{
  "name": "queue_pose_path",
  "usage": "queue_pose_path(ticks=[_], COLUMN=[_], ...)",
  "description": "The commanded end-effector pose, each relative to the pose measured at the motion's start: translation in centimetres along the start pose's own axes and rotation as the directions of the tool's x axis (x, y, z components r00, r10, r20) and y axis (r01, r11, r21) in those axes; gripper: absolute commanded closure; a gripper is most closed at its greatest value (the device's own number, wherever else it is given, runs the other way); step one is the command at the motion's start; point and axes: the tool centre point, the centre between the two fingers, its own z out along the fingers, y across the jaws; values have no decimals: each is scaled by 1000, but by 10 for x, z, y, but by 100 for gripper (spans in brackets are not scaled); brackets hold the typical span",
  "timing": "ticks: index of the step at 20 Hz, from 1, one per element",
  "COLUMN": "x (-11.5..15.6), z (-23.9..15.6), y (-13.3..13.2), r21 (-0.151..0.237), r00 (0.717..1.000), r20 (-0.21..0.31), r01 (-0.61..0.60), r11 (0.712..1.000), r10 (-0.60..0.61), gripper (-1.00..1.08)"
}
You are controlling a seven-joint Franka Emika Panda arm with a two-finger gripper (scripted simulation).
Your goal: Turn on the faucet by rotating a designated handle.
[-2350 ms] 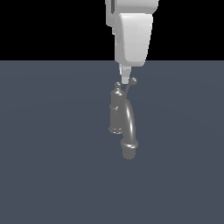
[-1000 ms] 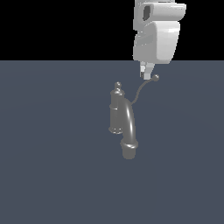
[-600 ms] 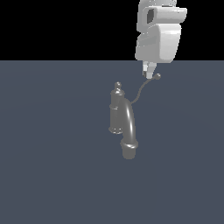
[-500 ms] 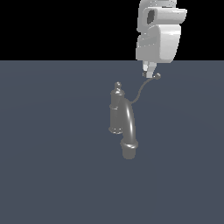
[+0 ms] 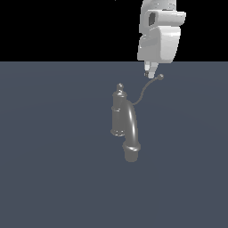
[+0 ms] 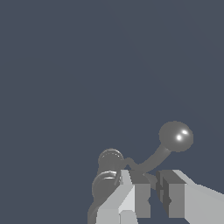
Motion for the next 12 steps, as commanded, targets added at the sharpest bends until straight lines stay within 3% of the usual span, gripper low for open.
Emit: queue_pose_path(ticks=[1, 12], x=[6, 13], z=[2, 4], y=[-6, -36], r21=[-1, -6], r00=[1000, 1000], r20=[-1, -4], r01=[-10, -23], r11=[1000, 1000], r10=[10, 23], gripper=[108, 108])
